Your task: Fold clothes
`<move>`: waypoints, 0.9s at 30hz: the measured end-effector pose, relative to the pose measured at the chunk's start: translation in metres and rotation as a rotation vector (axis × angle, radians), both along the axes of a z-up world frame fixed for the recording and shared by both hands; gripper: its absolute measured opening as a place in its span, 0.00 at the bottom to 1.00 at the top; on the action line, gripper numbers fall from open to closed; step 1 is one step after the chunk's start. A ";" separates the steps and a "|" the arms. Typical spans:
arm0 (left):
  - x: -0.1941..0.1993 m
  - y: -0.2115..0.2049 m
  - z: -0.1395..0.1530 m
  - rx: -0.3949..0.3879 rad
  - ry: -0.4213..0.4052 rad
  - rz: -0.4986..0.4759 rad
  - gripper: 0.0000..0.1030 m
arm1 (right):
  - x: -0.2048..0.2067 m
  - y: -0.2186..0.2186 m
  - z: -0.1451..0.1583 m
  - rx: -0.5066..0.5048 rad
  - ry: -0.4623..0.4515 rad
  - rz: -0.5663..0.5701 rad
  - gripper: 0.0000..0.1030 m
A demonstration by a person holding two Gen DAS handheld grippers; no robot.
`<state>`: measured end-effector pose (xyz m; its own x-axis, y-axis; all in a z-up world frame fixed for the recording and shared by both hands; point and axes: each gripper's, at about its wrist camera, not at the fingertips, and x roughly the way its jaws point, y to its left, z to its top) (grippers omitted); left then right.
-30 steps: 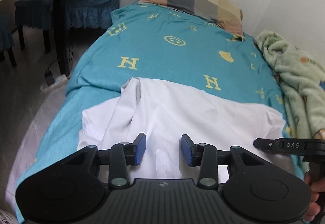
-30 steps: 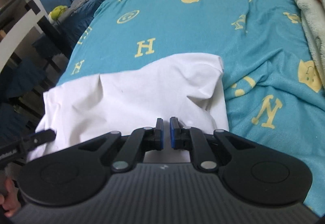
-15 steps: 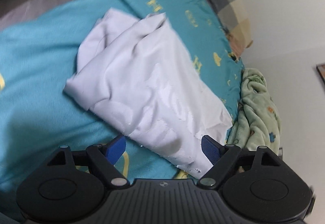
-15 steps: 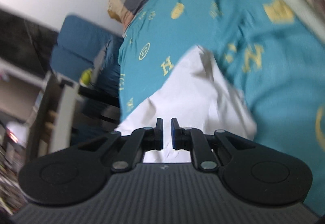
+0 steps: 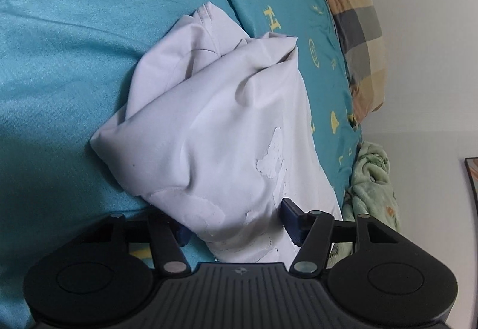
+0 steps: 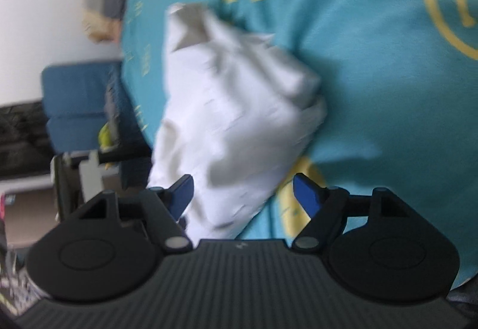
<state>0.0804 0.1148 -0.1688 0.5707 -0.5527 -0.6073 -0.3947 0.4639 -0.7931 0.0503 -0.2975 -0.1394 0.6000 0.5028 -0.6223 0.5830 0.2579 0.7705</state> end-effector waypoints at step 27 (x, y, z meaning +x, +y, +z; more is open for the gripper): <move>-0.040 0.018 0.088 -0.139 -0.148 0.079 0.16 | -0.020 -0.014 0.089 -0.059 -0.338 -0.108 0.16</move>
<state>0.0406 0.1324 -0.0806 0.6927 -0.5756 -0.4345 -0.2998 0.3181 -0.8994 0.0307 -0.3115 -0.0505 0.8248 0.3943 -0.4052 0.3237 0.2583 0.9102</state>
